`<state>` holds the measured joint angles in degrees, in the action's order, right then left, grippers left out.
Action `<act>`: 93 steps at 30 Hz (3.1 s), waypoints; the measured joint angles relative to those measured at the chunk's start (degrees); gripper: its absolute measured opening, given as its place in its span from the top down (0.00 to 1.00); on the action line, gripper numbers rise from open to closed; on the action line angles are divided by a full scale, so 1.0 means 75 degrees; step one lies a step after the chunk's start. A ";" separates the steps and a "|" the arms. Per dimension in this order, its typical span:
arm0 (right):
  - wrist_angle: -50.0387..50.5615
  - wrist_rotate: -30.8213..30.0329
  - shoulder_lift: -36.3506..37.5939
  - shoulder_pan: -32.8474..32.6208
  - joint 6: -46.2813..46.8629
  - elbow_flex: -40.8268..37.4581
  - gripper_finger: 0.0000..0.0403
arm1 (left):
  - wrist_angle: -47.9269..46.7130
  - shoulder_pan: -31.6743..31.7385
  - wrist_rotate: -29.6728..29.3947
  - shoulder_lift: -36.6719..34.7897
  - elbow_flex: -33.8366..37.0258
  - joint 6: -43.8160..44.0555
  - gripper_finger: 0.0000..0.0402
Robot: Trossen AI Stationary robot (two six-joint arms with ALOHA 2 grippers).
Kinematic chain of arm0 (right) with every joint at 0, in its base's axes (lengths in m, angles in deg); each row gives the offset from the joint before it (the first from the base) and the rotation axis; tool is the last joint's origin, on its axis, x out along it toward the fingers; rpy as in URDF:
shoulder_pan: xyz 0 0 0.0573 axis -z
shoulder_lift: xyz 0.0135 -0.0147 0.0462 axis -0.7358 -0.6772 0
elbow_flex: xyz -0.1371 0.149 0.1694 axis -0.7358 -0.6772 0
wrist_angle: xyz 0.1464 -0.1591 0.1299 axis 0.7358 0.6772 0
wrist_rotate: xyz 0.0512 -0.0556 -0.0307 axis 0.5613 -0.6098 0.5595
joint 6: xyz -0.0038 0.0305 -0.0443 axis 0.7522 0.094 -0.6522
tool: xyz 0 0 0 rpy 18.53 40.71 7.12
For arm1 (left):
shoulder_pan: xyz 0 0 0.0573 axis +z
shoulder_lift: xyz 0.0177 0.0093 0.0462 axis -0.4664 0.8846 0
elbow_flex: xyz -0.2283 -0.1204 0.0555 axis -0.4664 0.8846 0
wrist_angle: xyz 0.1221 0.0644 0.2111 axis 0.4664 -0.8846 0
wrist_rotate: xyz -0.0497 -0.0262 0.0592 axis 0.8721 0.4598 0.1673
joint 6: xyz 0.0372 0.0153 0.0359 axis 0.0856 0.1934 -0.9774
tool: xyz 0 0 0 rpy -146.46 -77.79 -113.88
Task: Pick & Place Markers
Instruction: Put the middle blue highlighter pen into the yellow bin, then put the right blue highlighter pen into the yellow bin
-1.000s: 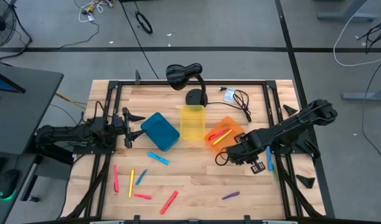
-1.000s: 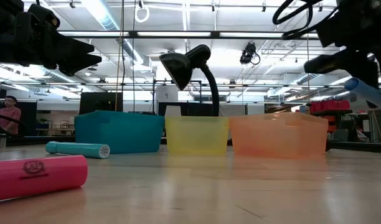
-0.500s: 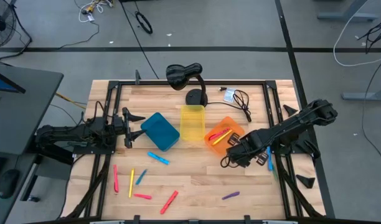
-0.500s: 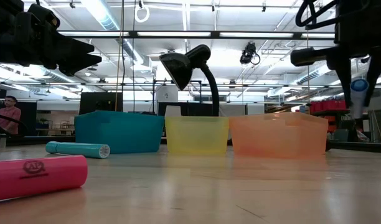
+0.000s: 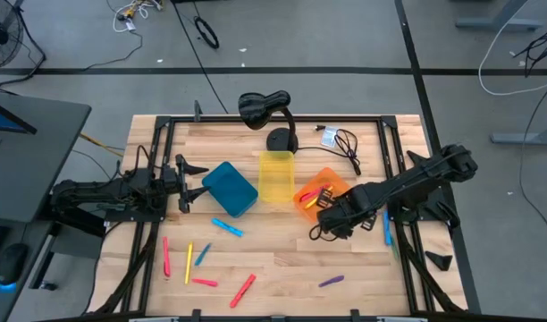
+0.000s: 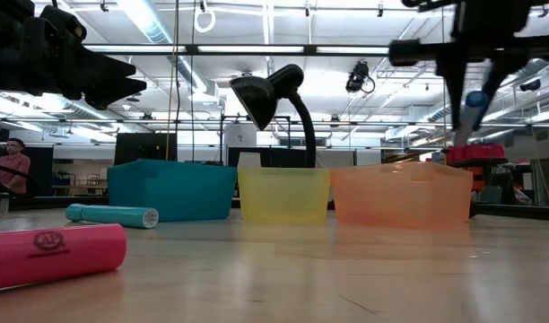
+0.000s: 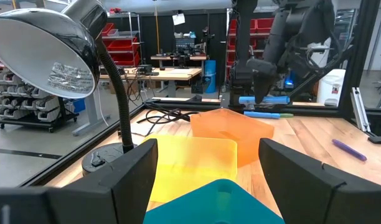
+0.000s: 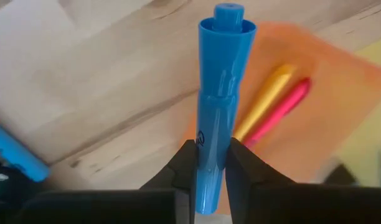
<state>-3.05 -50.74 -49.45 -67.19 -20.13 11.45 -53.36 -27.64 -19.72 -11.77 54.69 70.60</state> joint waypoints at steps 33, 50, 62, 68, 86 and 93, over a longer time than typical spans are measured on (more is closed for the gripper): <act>-0.1544 -0.0661 -0.3558 0.2964 -0.4628 0.4069 0.88 | 0.0000 -0.0002 -0.0003 -0.0002 0.0000 0.0000 0.29; -0.3051 -0.0832 -0.4032 0.3422 -0.6284 0.4276 0.88 | 0.0000 -0.0002 -0.0003 -0.0001 0.0002 0.0000 0.29; -0.3193 -0.0646 -0.4613 0.3413 -0.6436 0.4277 0.88 | 0.0000 -0.0001 -0.0003 -0.0002 0.0003 0.0000 0.29; -0.3219 -0.0372 -0.4701 0.3410 -0.6411 0.4262 0.88 | 0.0000 0.0000 0.0000 0.0001 0.0003 0.0000 0.29; -0.3352 0.0013 -0.4765 0.3410 -0.5988 0.4271 0.67 | 0.0000 -0.0001 -0.0001 0.0001 0.0002 0.0000 0.29; -0.3370 0.0009 -0.4759 0.3410 -0.5958 0.4271 0.63 | 0.0000 0.0000 0.0000 -0.0002 0.0000 0.0000 0.29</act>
<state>-28.32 -50.67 -85.15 -41.61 -64.82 43.49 -53.36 -27.64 -19.72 -11.78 54.69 70.60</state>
